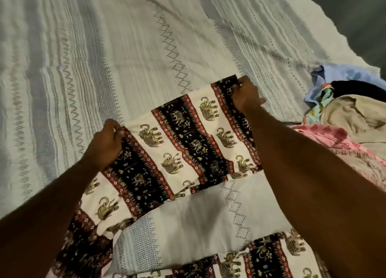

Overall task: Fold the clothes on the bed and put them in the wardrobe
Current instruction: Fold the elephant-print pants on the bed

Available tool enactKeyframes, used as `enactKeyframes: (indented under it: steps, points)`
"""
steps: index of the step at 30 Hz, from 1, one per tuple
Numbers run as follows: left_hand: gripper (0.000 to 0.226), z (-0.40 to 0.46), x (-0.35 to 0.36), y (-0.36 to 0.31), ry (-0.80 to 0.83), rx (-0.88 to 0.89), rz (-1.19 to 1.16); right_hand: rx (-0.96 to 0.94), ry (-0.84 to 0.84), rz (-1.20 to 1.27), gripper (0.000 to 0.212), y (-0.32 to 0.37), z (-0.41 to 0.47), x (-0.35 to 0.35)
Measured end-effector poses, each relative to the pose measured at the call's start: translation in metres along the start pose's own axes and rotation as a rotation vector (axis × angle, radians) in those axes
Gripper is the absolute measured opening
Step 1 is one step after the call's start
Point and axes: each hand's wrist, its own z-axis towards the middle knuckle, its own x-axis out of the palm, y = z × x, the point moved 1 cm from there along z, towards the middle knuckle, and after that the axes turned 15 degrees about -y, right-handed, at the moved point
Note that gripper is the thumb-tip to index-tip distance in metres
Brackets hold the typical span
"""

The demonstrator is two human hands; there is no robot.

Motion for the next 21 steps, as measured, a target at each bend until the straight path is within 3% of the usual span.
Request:
enactKeyframes:
  steps: [2, 4, 6, 9, 11, 13, 15, 18, 21]
  points:
    - [0.027, 0.000, 0.000, 0.002, -0.043, 0.005, 0.049, -0.033, -0.019, -0.040, 0.029, -0.006, -0.005, -0.001]
    - [0.045, -0.010, 0.001, 0.003, -0.145, 0.091, 0.261, -0.072, -0.109, -0.065, 0.032, -0.021, -0.023, -0.004]
    - [0.038, -0.030, 0.006, -0.003, -0.198, 0.205, 0.385, -0.143, -0.278, -0.058, 0.029, -0.043, -0.054, -0.012]
    - [0.021, -0.077, 0.024, -0.011, -0.139, 0.383, 0.380, -0.154, -0.461, 0.023, 0.025, -0.088, -0.112, -0.027]
    - [0.031, -0.112, 0.040, -0.007, -0.086, 0.486, 0.334, -0.032, -0.497, 0.111, 0.019, -0.118, -0.146, -0.033]
    - [0.043, -0.144, 0.055, -0.001, -0.056, 0.622, 0.347, 0.249, -0.480, 0.213, 0.016, -0.144, -0.170, -0.033]
    - [0.061, -0.171, 0.065, 0.009, -0.059, 0.748, 0.381, 0.550, -0.396, 0.226, 0.034, -0.157, -0.184, -0.032]
    - [0.071, -0.193, 0.061, 0.025, -0.096, 0.724, 0.431, 0.691, -0.236, 0.205, 0.057, -0.148, -0.184, -0.034]
    - [0.054, -0.201, 0.049, 0.032, -0.084, 0.526, 0.529, 0.766, -0.154, 0.301, 0.041, -0.138, -0.175, -0.039]
